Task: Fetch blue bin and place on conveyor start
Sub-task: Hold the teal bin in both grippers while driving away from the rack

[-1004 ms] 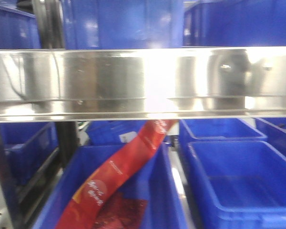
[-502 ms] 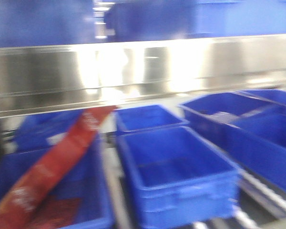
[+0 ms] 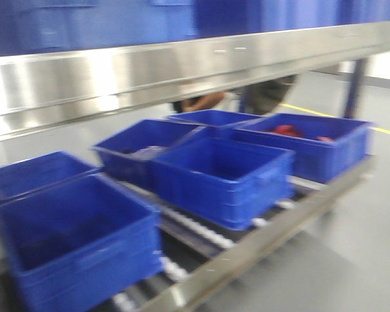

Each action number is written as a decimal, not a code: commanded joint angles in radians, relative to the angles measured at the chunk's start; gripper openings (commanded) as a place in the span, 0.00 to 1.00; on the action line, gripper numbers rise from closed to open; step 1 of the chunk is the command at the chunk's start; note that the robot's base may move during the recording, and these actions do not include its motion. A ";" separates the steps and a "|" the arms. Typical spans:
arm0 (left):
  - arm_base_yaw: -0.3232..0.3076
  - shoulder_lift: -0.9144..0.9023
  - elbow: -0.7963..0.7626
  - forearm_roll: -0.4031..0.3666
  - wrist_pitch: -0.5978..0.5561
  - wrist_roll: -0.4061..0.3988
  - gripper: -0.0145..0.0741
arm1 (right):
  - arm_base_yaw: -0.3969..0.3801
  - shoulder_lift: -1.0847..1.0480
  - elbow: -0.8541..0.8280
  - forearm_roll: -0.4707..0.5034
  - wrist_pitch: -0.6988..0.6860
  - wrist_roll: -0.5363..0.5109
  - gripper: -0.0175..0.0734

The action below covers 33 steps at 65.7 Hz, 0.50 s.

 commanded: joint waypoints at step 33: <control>-0.001 -0.020 -0.014 -0.027 -0.080 -0.016 0.04 | -0.005 -0.010 -0.007 -0.041 -0.001 -0.036 0.03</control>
